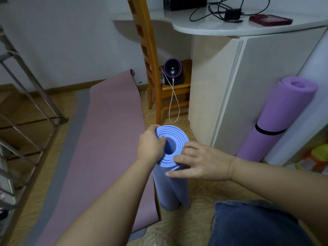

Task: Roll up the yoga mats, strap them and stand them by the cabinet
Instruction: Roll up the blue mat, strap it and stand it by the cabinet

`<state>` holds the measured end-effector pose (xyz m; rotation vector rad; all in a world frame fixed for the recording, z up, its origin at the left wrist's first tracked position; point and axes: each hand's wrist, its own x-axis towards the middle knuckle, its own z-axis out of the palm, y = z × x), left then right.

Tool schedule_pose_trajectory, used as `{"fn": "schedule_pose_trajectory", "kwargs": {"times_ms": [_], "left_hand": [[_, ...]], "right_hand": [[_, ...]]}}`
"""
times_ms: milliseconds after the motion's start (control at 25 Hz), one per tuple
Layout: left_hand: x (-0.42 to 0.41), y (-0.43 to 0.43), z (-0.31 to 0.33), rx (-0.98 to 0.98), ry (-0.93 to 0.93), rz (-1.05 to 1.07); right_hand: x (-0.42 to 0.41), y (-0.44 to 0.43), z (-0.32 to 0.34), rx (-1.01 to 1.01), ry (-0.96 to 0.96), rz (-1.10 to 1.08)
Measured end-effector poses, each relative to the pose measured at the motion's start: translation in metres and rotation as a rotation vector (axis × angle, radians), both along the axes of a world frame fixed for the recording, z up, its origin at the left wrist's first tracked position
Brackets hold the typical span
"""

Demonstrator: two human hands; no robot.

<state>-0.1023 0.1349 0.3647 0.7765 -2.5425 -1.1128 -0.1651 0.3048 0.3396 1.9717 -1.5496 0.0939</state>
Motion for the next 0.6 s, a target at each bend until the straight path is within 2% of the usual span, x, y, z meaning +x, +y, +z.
{"fn": "schedule_pose_trajectory", "kwargs": {"times_ms": [320,600], "left_hand": [[-0.008,-0.004,-0.002,-0.008,-0.008,0.021],[-0.01,-0.009,-0.004,0.026,0.01,0.056]], "right_hand": [[0.004,-0.025,0.013,0.198,0.1,-0.006],[-0.006,-0.015,0.032,0.371,-0.01,0.132]]}}
